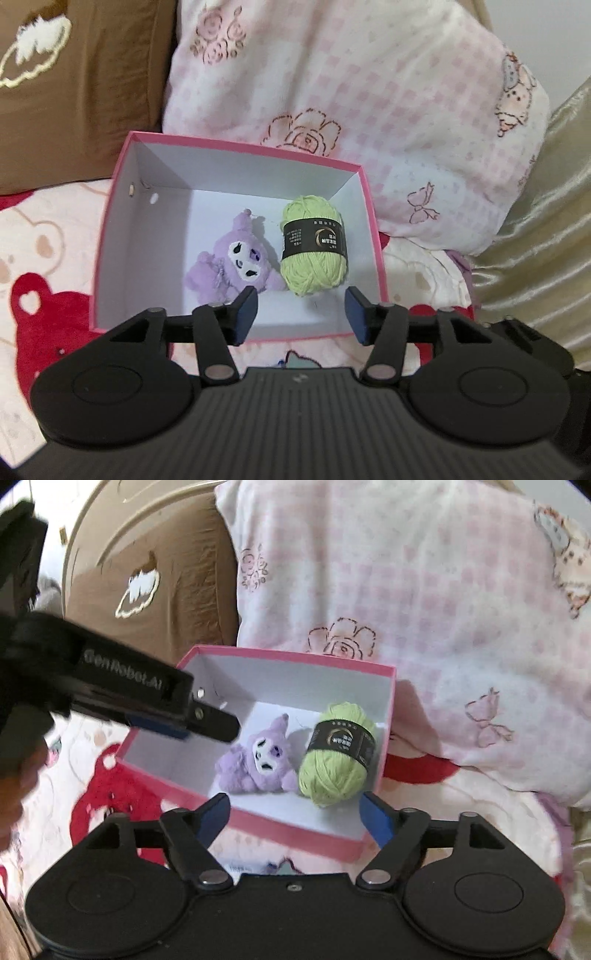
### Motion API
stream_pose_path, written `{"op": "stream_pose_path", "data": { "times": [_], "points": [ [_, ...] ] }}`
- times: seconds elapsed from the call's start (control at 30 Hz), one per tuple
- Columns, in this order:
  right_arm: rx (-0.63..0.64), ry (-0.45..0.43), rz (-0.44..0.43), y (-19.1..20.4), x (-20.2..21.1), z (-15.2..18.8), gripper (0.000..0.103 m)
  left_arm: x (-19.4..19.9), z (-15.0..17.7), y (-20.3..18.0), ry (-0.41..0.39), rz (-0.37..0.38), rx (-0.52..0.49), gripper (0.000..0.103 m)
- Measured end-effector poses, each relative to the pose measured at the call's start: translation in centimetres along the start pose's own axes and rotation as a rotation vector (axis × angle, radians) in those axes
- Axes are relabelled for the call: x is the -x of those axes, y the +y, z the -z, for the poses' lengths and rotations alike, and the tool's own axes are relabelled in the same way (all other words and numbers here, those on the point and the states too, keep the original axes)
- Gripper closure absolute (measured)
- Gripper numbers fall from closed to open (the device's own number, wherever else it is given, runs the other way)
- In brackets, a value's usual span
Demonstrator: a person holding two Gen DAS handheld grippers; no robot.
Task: Organize objects
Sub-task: 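Withdraw the right gripper and move it toward the clear orange-labelled box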
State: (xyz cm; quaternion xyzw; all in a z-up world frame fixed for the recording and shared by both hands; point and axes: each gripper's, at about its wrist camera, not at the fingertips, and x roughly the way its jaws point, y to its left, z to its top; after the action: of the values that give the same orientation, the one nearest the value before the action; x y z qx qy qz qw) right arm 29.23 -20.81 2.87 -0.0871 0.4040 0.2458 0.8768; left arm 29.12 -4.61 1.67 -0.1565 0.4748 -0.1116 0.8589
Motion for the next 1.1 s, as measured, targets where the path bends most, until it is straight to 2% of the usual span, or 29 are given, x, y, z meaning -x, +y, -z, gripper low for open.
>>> {"op": "stream_pose_path", "data": {
  "times": [0.1, 0.3, 0.4, 0.6, 0.7, 0.87, 1.1],
  "points": [
    [0.035, -0.023, -0.012, 1.2, 2.7, 0.0, 0.009, 2.5, 0.9, -0.2, -0.023, -0.006, -0.021, 0.036],
    [0.063, -0.062, -0.028, 2.4, 6.6, 1.0, 0.004, 5.3, 3.4, 0.2, -0.002, -0.022, -0.036, 0.012],
    [0.073, -0.077, -0.017, 2.6, 8.0, 1.6, 0.004, 6.1, 4.5, 0.4, 0.022, -0.031, -0.02, 0.006],
    [0.115, -0.083, -0.018, 3.1, 10.0, 2.7, 0.004, 7.8, 6.4, 1.0, 0.044, -0.029, -0.016, 0.003],
    [0.115, -0.057, -0.029, 3.1, 10.5, 3.3, 0.004, 8.8, 7.3, 1.1, 0.037, -0.03, -0.032, 0.0],
    [0.076, -0.032, -0.097, 2.2, 11.7, 4.2, 0.004, 9.3, 8.6, 1.0, 0.092, -0.01, -0.056, 0.0],
    [0.083, -0.008, -0.142, 2.0, 13.6, 5.9, 0.003, 10.3, 11.1, 0.5, 0.109, -0.008, -0.088, 0.0]
  ]
}}
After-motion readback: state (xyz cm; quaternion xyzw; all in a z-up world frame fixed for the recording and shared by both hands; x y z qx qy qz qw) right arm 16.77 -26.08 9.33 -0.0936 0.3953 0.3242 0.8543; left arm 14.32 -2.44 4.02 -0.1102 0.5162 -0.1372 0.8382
